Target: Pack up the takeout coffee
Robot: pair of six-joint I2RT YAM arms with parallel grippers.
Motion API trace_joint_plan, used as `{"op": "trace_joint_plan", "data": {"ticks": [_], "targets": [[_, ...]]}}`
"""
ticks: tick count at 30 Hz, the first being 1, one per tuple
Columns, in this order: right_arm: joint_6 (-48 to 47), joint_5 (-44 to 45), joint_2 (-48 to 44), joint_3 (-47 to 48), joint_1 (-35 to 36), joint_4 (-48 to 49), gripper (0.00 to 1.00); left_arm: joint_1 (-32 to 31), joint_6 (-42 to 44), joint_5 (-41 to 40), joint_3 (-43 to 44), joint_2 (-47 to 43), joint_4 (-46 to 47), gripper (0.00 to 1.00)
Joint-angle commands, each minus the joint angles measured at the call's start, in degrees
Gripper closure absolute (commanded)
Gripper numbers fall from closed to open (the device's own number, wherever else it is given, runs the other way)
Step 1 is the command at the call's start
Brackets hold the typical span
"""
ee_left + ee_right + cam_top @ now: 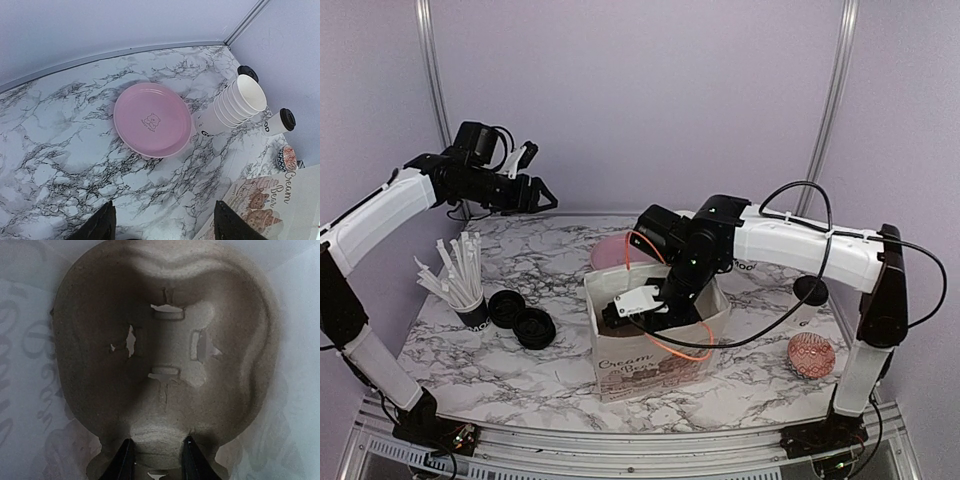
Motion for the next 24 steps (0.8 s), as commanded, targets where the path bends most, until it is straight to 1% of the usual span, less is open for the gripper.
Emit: {"op": "trace_joint_plan", "data": {"ticks": [1,9,15,17,19,22,23,24], "targets": [[-0.3,2.2,3.0,2.2,0.3,-2.6,0.70,1.1,-1.0,2.4,-1.2,-1.7,3.3,0.33],[2.1,6.2,4.8,1.5,0.3,-0.3,0.66,1.8,-1.9,2.5,-2.9,-2.0,4.6,0.33],[2.8,8.5,6.4,-0.2,0.8,-0.7,0.66,1.8,-2.3,2.7,-3.4,-2.0,4.9,0.34],[3.0,8.9,6.8,-0.3,1.0,-0.9,0.65,1.9,-2.3,2.8,-3.6,-2.2,5.0,0.34],[2.9,8.5,6.5,0.0,1.0,-1.1,0.59,1.8,-2.2,2.8,-3.8,-2.4,5.2,0.34],[1.2,7.1,4.8,1.8,1.0,-1.9,0.41,1.8,-1.8,4.3,-4.1,-2.7,5.3,0.37],[0.7,6.5,3.6,2.4,1.0,-2.3,0.36,1.8,-1.9,4.7,-4.1,-2.7,5.4,0.37],[0.2,5.3,2.3,2.9,1.0,-2.4,0.33,1.8,-1.9,4.9,-4.1,-2.7,5.4,0.38]]}}
